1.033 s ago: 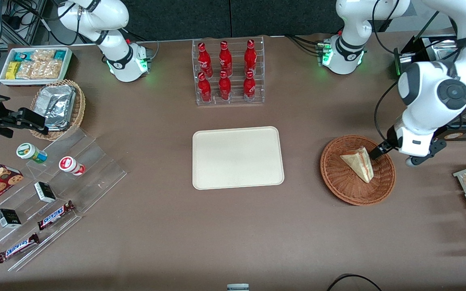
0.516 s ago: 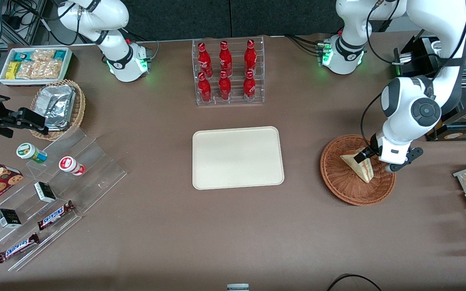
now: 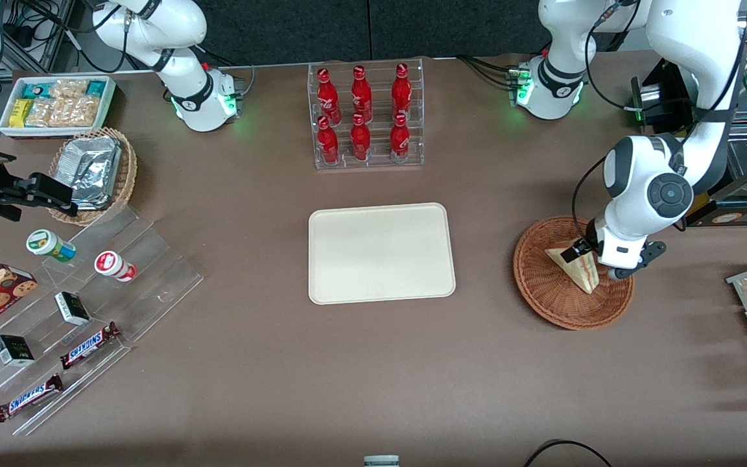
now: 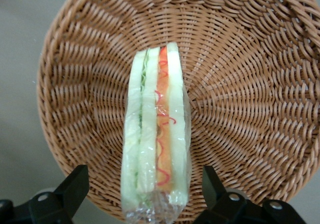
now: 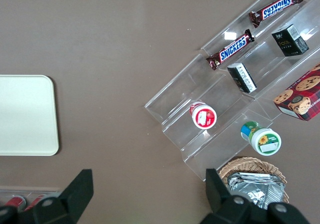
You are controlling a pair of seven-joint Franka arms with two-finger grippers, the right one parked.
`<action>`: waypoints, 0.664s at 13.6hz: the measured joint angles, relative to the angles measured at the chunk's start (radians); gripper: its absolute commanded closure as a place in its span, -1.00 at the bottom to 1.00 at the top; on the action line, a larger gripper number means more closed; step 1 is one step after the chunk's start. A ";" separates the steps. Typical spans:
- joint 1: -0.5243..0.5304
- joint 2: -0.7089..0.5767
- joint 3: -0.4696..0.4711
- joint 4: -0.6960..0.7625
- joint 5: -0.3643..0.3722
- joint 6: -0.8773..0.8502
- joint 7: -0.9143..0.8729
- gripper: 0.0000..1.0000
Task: Place sandwich from basket to tray
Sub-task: 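Close the left gripper on the sandwich's edge and lift it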
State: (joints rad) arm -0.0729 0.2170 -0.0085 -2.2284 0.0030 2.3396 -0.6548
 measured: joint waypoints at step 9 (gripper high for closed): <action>0.000 0.026 0.000 0.001 -0.033 0.027 -0.005 1.00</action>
State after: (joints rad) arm -0.0725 0.2431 -0.0080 -2.2277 -0.0302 2.3671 -0.6602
